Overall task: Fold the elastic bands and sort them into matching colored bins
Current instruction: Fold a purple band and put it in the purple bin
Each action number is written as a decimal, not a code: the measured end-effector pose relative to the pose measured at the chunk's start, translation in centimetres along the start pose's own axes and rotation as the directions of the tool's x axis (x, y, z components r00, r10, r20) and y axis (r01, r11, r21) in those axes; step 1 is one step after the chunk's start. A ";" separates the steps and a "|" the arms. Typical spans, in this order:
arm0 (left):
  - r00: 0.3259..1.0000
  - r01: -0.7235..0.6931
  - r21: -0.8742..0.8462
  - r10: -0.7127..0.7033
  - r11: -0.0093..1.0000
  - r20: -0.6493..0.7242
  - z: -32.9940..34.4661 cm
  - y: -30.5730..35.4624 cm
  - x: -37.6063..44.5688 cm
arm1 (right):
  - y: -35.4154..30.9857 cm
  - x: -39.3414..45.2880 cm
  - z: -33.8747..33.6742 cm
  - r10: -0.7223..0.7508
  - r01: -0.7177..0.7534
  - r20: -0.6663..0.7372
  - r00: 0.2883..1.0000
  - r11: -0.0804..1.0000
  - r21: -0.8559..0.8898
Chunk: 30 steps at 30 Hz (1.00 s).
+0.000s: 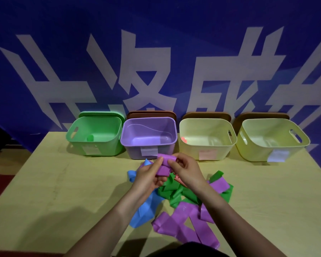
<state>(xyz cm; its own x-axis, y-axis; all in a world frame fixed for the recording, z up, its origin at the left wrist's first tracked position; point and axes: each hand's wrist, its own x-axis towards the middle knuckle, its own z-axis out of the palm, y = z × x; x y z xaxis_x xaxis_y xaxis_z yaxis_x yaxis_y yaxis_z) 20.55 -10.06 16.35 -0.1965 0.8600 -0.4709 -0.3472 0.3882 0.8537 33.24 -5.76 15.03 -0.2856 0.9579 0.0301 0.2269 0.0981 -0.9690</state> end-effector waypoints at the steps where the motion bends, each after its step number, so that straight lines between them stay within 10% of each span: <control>1: 1.000 0.009 -0.010 -0.009 1.000 0.015 -0.1 0.1 -0.1 | 0.3 0.0 0.0 -0.055 0.052 -0.020 0.998 0.994 -0.097; 6: 0.993 0.074 -0.161 -0.058 0.984 0.101 -0.3 1.0 -0.3 | 0.4 0.0 -0.7 -0.377 0.354 0.038 0.925 0.824 -0.442; 14: 0.994 0.032 -0.185 -0.011 0.982 0.113 -1.1 1.6 -0.4 | -0.9 0.9 -2.4 -0.429 0.627 0.470 0.772 0.635 -0.451; 19: 0.979 -0.126 -0.186 0.152 0.974 0.132 -0.6 1.4 -0.9 | -1.3 -0.2 -0.9 -0.277 0.283 0.085 0.957 0.957 -0.067; 23: 0.955 -0.269 -0.126 0.282 0.955 0.095 0.0 1.1 -1.1 | -1.5 -0.7 0.7 -0.022 0.016 0.038 0.999 0.988 0.154; 30: 0.935 -0.355 -0.044 0.355 0.934 -0.003 0.1 0.7 -1.3 | -0.3 -0.7 1.8 -0.361 0.303 -0.131 0.923 0.894 -0.330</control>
<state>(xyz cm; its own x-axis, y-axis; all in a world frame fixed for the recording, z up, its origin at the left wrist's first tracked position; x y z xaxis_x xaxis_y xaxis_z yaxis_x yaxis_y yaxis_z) 20.66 -10.91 17.60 -0.3094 0.9409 -0.1378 -0.2953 0.0427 0.9545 31.70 -6.90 14.86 -0.2235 0.8845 0.4095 0.4237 0.4665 -0.7764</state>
